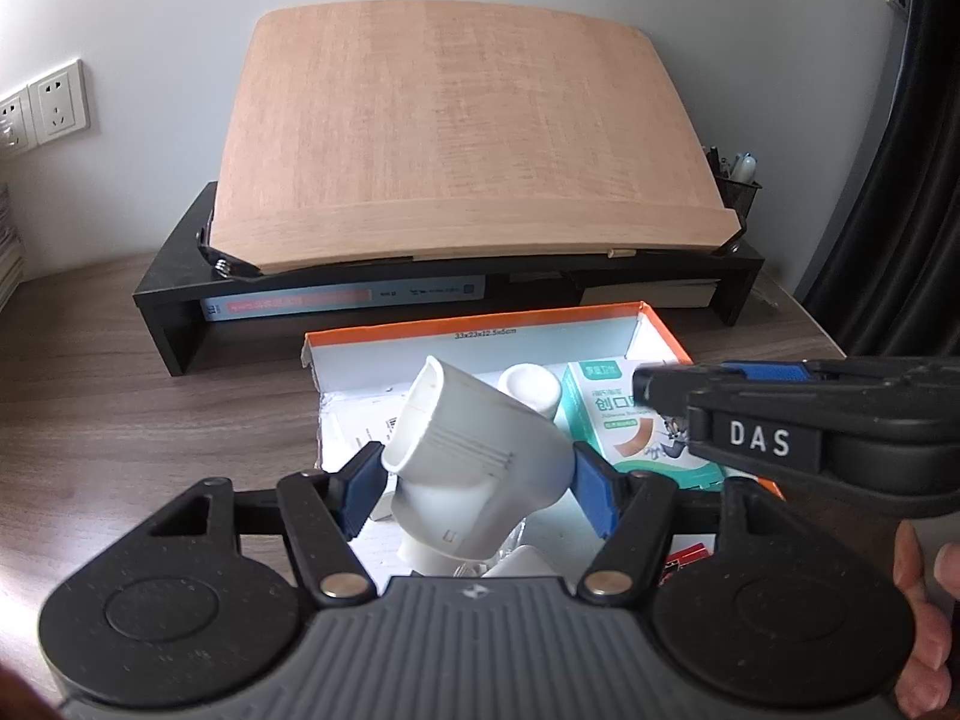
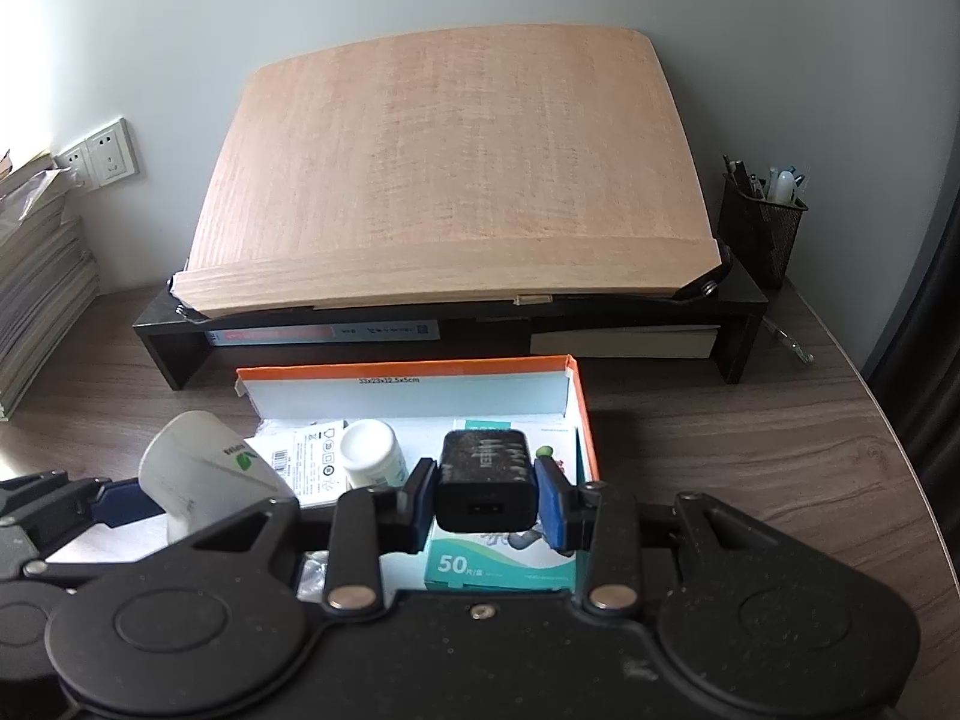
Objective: Organize rigid objects
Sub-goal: 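Lower and release the black charger with right tool while left tool releases adapter in tray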
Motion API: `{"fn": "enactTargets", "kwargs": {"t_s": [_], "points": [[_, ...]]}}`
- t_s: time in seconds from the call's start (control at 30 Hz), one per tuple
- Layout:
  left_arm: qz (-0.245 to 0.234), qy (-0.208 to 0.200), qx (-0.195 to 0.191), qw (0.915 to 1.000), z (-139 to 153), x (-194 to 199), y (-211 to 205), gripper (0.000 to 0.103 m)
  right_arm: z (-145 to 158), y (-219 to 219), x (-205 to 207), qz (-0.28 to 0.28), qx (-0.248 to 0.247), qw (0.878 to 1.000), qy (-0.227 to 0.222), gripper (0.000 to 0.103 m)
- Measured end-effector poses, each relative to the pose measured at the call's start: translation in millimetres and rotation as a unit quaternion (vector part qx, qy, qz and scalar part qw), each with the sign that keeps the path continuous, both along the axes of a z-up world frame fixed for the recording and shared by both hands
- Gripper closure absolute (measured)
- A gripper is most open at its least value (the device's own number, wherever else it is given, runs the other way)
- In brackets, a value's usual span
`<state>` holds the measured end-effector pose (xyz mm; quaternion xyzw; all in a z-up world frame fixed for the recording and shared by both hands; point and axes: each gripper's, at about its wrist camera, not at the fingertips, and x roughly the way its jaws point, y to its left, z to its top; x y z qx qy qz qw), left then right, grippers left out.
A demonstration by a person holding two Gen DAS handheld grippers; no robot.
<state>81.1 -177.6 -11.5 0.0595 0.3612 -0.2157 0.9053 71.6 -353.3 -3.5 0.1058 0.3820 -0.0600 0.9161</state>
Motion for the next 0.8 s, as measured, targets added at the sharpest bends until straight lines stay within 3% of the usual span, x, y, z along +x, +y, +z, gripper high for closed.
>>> {"fn": "enactTargets", "kwargs": {"t_s": [0.8], "points": [[0.000, -0.002, -0.001, 1.0000, 0.9, -0.6, 2.5, 0.036, -1.6, 1.8, 4.6, 0.004, 0.001, 1.000, 0.004, 0.060]]}}
